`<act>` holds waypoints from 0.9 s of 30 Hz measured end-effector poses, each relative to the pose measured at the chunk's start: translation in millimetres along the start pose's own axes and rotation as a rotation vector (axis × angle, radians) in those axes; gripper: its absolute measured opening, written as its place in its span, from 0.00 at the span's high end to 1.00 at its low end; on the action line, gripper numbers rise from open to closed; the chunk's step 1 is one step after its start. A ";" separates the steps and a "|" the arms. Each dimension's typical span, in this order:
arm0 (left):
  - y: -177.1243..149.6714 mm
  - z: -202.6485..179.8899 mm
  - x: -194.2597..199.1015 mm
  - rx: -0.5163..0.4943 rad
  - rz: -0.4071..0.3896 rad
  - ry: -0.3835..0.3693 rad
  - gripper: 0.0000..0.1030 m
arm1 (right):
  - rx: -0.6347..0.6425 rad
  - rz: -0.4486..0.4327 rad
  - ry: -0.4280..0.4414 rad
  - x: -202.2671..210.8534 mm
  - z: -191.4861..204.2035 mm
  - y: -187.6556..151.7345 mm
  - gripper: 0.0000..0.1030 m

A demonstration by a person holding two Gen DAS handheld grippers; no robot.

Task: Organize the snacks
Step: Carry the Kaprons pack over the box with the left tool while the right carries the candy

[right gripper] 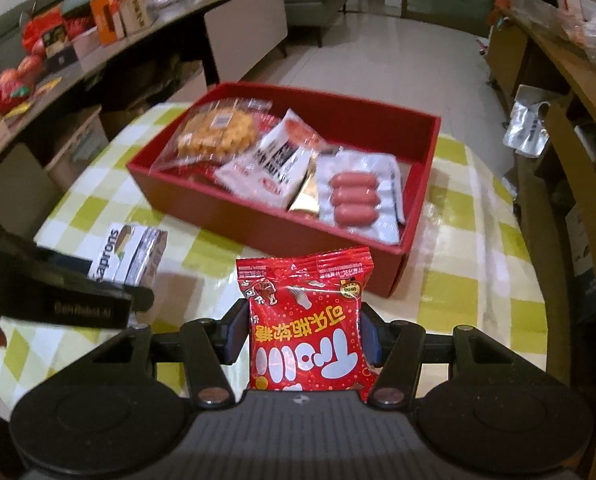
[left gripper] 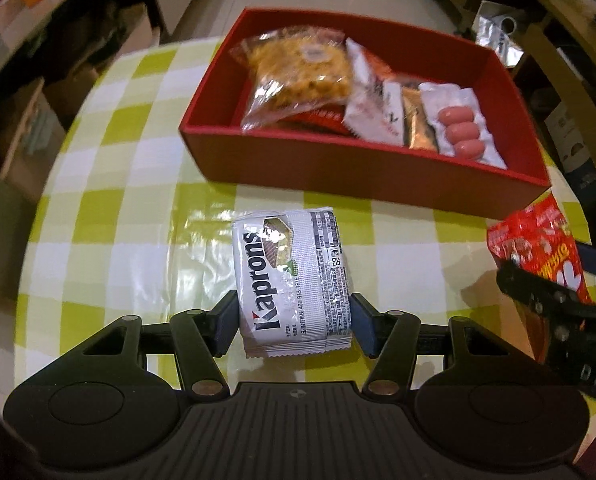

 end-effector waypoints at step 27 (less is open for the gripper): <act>61.2 -19.1 17.8 -0.008 -0.185 0.011 0.37 | -0.090 -0.192 -0.021 3.8 -22.0 65.1 0.37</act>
Point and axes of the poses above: each gripper's, at about its wrist camera, not at the fingertips, and x roughly against the way its jaws point, z to its left, y to its top, the point moved 3 cm from there along -x, roughly the way its jaws point, and after that the axes turned 12 degrees about -z, right-handed, at the moved point
